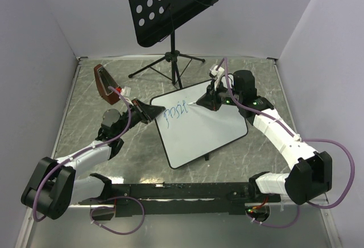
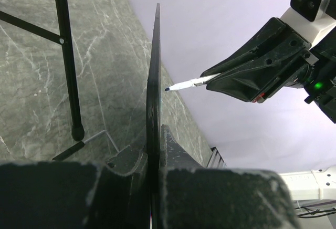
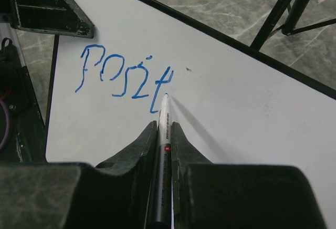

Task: Write a sentence on the whiteboard

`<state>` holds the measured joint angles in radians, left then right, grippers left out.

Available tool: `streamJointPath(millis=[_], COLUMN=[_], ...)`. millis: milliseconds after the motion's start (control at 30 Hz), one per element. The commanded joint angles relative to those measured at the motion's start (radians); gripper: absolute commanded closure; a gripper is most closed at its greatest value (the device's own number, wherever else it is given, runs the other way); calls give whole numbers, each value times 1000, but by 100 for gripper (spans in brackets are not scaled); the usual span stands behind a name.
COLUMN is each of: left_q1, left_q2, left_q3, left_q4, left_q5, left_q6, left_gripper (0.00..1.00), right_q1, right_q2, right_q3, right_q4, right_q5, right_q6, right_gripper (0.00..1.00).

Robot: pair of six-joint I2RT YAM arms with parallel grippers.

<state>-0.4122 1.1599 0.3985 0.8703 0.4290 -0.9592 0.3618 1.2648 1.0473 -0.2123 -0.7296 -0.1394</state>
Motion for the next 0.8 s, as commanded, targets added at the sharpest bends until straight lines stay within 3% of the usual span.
streamJointPath(millis=[0, 767], left_q1=[-4, -4], left_q2=[-29, -19], left_q3=[11, 16], left_q4=[119, 124], left_q5=[13, 13], left_q6=[25, 17], left_gripper=[99, 99], right_q1=[-7, -4], right_q2=[4, 34], right_q3=[53, 62], right_q4=[54, 97], right_q5=[-1, 12], right_q6=[-9, 4], right_gripper=[100, 100])
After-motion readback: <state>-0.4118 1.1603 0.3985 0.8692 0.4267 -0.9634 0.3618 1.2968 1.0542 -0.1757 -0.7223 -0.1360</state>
